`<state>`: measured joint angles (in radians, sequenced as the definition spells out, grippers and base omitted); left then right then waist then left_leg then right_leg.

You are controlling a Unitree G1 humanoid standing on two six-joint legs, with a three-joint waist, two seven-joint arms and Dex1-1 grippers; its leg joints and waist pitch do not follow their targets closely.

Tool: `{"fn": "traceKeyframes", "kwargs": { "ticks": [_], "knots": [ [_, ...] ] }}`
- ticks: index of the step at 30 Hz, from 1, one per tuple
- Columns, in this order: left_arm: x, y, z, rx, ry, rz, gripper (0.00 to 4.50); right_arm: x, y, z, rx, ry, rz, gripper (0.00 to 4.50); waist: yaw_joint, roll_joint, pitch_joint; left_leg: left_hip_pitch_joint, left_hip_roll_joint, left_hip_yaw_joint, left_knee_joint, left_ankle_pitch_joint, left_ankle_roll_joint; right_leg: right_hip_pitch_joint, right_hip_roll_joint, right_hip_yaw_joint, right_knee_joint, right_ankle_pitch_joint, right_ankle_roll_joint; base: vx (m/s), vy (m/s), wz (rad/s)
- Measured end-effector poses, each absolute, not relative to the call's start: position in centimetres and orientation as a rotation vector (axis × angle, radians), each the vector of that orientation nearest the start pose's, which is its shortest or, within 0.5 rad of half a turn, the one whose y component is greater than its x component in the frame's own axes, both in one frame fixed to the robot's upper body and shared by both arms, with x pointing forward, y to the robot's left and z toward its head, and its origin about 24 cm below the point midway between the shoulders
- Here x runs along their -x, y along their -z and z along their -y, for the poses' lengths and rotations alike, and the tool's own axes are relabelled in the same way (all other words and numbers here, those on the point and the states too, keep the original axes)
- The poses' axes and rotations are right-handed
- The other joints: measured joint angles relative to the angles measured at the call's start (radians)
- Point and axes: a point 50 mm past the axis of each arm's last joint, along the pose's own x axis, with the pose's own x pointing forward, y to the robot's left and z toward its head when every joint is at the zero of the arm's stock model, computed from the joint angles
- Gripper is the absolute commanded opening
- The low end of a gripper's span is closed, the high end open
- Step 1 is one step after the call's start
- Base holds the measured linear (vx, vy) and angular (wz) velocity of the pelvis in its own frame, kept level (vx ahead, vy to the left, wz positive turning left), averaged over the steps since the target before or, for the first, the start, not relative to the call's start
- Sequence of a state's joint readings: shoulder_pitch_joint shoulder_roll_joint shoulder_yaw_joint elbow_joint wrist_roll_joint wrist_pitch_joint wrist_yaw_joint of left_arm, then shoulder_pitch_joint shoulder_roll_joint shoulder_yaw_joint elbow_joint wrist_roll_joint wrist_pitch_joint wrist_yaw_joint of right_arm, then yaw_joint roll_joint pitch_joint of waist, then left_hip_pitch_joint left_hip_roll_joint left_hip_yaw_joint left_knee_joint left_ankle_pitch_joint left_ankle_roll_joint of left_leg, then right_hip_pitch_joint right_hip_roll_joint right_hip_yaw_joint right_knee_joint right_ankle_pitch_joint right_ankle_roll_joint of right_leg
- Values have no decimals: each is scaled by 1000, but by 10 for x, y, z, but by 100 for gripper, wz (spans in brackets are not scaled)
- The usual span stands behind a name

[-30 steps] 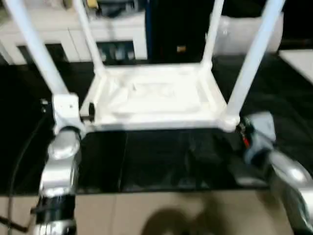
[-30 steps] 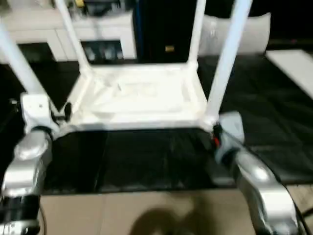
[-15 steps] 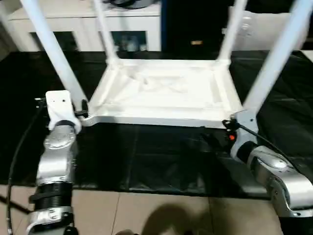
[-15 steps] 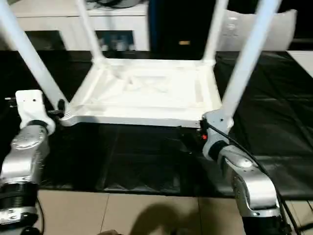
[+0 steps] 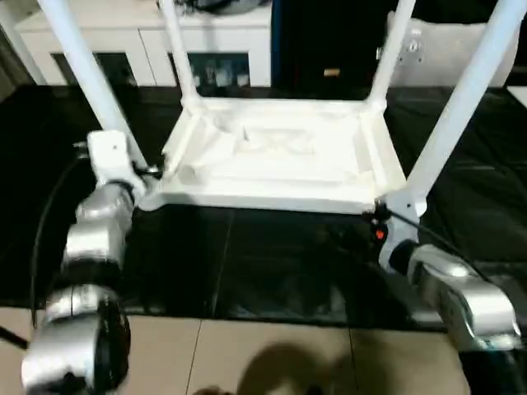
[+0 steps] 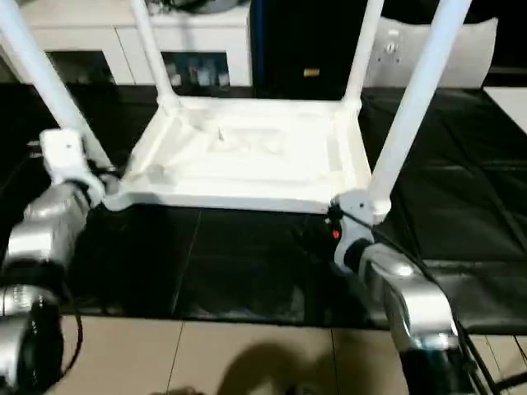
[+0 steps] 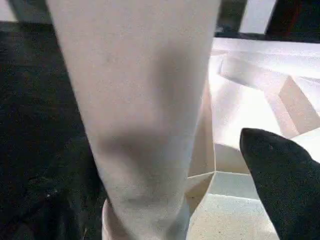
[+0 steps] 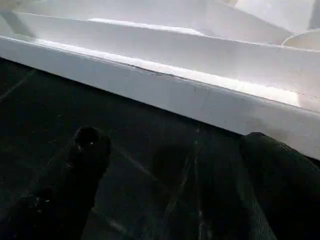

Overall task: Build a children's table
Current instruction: Rotate table base

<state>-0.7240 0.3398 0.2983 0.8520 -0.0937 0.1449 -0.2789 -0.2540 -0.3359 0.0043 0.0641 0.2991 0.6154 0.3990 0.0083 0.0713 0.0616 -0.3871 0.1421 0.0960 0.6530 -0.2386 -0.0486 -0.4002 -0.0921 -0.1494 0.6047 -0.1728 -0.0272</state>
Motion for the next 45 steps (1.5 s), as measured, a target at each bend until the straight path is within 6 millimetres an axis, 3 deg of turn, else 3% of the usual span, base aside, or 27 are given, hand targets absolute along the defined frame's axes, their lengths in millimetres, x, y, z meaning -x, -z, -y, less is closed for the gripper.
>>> {"fn": "traceKeyframes", "kwargs": {
  "ticks": [4,6,8,12,16,23,28,31,36,39,41,45],
  "knots": [
    [-365,-83,-246,28,296,-223,447,-298,-42,187,-34,-381,-458,450,27,-1,0,2,0,5,-7,3,4,0,-2,0,-4,1,-1,0,0,0],
    [-361,-85,-238,47,507,-236,447,-302,-38,191,-28,-363,-460,450,48,-1,0,5,4,16,-8,4,6,-2,-4,1,-5,1,-1,0,0,0],
    [-356,-82,-228,82,680,-272,447,-304,-35,194,-22,-350,-461,450,57,-4,-1,5,5,24,-8,4,8,-3,-7,3,-4,1,-1,0,0,0],
    [-346,-82,-212,130,925,-314,447,-308,-32,201,0,-320,-465,450,54,-13,-1,7,5,34,-9,4,12,-4,-9,11,-3,2,-3,0,0,0],
    [-338,-79,-192,150,1081,-329,447,-308,-27,208,18,-296,-473,450,51,-27,-1,19,6,49,-14,1,6,-1,-9,23,1,1,-2,0,0,0],
    [-332,-69,-132,148,1244,-288,447,-312,-21,218,39,-262,-474,450,49,-41,0,22,11,61,-15,4,7,0,-8,28,1,2,-3,0,0,0],
    [-315,-78,-117,171,1391,-281,447,-313,-21,222,57,-270,-469,450,39,-44,1,23,14,67,-15,4,7,-2,-8,29,2,3,-4,0,0,0],
    [-300,-85,-109,199,1500,-284,447,-314,-20,222,65,-287,-457,450,21,-46,1,23,19,71,-17,5,9,-4,-4,31,2,3,-4,0,0,0],
    [-275,-90,-79,234,1659,-260,447,-319,-20,212,99,-344,-455,450,-2,-53,2,25,24,73,-17,6,10,-5,1,31,2,3,-4,0,0,0],
    [-270,-91,-60,259,1697,-247,447,-323,-21,204,122,-374,-455,450,-11,-57,5,25,25,75,-17,6,8,-5,1,31,2,3,-4,0,0,0],
    [-268,-95,-53,267,1700,-233,447,-325,-21,195,127,-408,-451,450,-23,-60,6,26,26,75,-17,7,7,-5,1,31,2,2,-2,0,0,0],
    [-268,-97,-44,269,1671,-212,447,-327,-20,183,137,-459,-444,450,-29,-63,6,26,26,75,-17,7,7,-5,1,31,2,1,-1,0,0,0]
  ]
}}
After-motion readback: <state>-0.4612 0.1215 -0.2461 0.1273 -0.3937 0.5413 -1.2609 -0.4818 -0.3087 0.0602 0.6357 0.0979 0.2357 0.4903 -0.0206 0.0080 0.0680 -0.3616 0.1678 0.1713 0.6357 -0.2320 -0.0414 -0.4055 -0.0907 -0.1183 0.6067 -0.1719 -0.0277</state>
